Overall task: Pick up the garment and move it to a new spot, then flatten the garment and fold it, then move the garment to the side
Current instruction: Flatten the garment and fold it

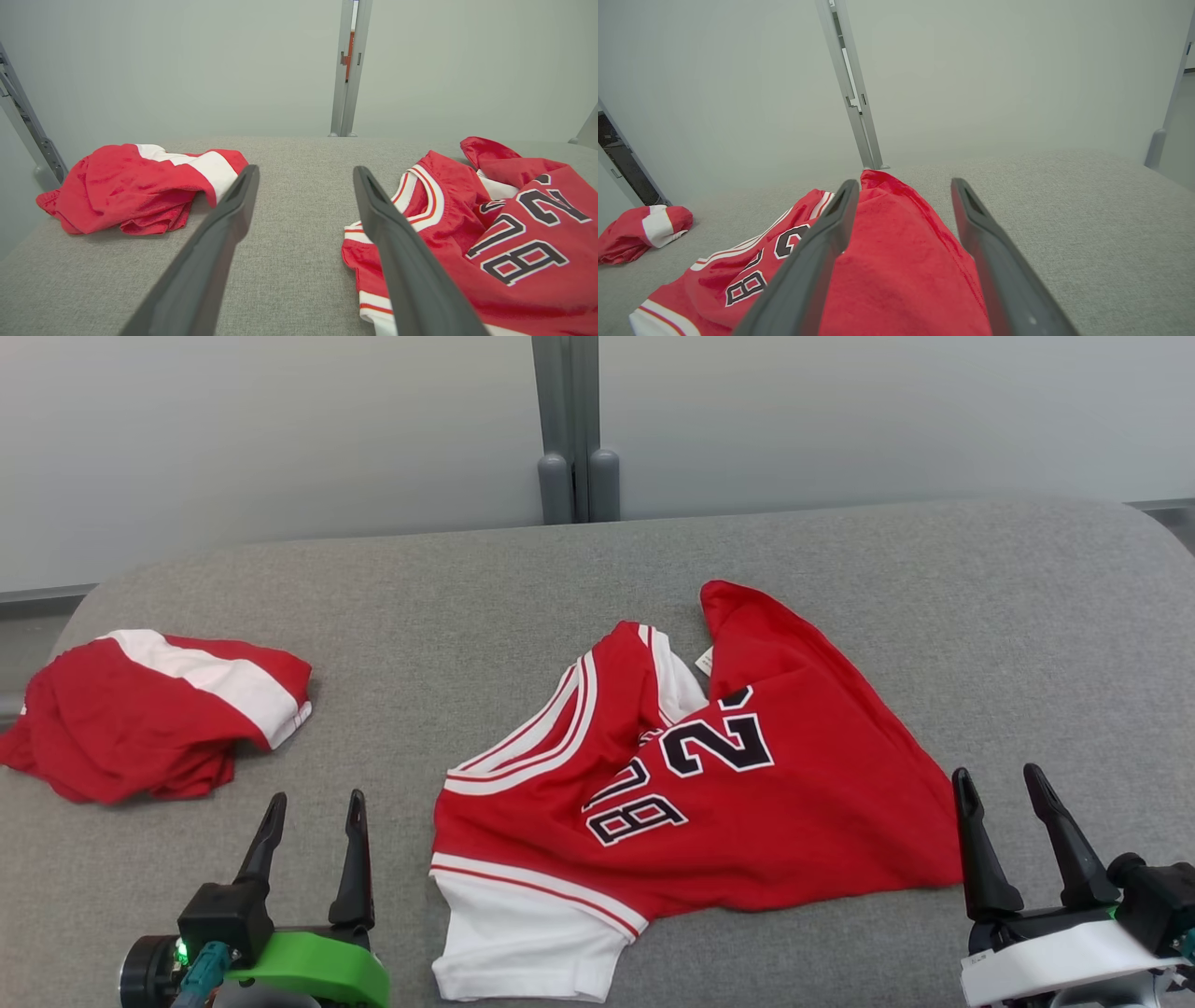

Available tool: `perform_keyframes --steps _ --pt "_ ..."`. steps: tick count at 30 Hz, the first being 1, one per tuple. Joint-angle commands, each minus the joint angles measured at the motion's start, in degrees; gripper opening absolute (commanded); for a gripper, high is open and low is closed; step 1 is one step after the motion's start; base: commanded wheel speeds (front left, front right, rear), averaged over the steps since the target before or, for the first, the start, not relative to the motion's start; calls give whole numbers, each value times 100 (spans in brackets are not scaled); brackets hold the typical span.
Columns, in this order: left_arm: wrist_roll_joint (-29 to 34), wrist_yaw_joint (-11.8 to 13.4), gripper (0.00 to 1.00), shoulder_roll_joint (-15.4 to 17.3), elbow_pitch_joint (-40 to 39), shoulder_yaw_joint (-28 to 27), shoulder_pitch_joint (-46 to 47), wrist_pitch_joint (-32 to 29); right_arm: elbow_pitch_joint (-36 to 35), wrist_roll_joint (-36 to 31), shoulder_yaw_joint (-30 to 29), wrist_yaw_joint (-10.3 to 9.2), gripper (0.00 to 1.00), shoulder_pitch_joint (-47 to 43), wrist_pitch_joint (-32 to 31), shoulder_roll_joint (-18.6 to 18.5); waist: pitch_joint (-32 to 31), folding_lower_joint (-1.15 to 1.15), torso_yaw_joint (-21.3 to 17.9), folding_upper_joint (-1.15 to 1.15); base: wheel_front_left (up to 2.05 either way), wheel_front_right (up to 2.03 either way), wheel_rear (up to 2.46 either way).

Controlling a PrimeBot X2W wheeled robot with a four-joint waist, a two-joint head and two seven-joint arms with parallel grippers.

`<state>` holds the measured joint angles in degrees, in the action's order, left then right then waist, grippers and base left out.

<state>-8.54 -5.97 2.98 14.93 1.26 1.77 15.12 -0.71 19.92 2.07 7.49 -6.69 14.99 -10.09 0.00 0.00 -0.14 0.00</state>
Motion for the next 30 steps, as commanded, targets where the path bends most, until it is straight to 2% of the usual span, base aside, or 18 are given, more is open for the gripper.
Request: perform_keyframes --steps 1,30 --pt "30 -10 100 36 -23 -25 -79 5 -35 -66 -25 0 100 -45 28 4 -20 0 10 0 0 0 0" --pt "17 -51 100 7 -24 -62 -158 5 92 -202 9 0 100 -71 29 37 -144 0 84 0 0 0 0"
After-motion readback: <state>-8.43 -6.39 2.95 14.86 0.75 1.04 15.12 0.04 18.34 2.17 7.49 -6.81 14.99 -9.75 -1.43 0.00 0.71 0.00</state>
